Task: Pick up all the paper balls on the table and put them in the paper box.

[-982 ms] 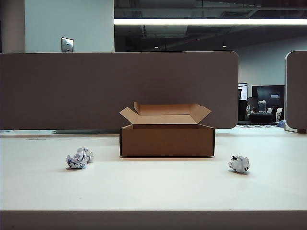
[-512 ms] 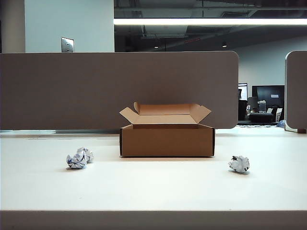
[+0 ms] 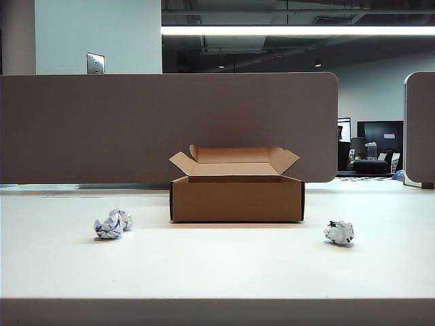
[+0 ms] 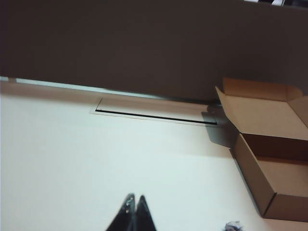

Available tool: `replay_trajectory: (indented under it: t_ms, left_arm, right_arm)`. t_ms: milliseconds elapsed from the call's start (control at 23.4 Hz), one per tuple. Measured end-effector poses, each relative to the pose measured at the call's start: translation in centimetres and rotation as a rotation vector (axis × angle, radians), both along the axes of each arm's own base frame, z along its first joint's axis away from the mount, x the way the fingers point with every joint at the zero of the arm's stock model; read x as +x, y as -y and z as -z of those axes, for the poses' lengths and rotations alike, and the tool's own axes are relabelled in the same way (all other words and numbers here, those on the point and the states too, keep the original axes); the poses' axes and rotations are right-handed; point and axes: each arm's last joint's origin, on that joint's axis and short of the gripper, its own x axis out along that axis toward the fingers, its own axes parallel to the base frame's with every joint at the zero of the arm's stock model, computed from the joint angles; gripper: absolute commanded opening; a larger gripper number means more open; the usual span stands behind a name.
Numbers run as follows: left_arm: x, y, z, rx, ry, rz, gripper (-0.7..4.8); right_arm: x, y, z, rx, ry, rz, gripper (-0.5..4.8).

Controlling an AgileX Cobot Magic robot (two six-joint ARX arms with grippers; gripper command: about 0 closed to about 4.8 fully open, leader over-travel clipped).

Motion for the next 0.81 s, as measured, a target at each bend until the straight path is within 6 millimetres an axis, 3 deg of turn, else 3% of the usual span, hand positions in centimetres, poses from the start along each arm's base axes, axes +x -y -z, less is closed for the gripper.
replay_trajectory:
  t_ms: [171, 256, 469, 512, 598, 640, 811]
  left_arm:
    - [2.1, 0.3, -3.0, 0.005, -0.072, 0.051, -0.06]
    - [4.6, 0.5, -4.3, 0.003, -0.157, 0.093, -0.06]
    - [8.8, 1.1, -5.0, -0.011, -0.290, 0.191, -0.06]
    - [10.1, 1.8, -5.0, -0.016, -0.327, 0.262, -0.04]
    - [11.7, 3.1, -4.2, -0.015, -0.409, 0.346, 0.82]
    - [12.4, 3.8, -3.4, 0.008, -0.458, 0.382, 1.00]
    - [13.8, 6.7, -1.4, 0.158, -0.520, 0.509, 1.33]
  right_arm:
    - [0.6, -0.1, -3.4, 0.000, -0.065, -0.029, -0.05]
    - [2.1, -0.3, -5.4, -0.035, -0.119, -0.054, -0.05]
    - [6.5, -0.7, -7.0, -0.095, -0.286, -0.087, -0.05]
    - [8.4, -1.1, -6.7, -0.100, -0.353, -0.108, -0.05]
    - [10.7, -2.3, -5.6, -0.135, -0.464, -0.172, -0.05]
    - [12.0, -3.3, -5.4, -0.186, -0.500, -0.223, -0.05]
    - [14.8, -6.2, -3.4, -0.360, -0.601, -0.328, -0.04]
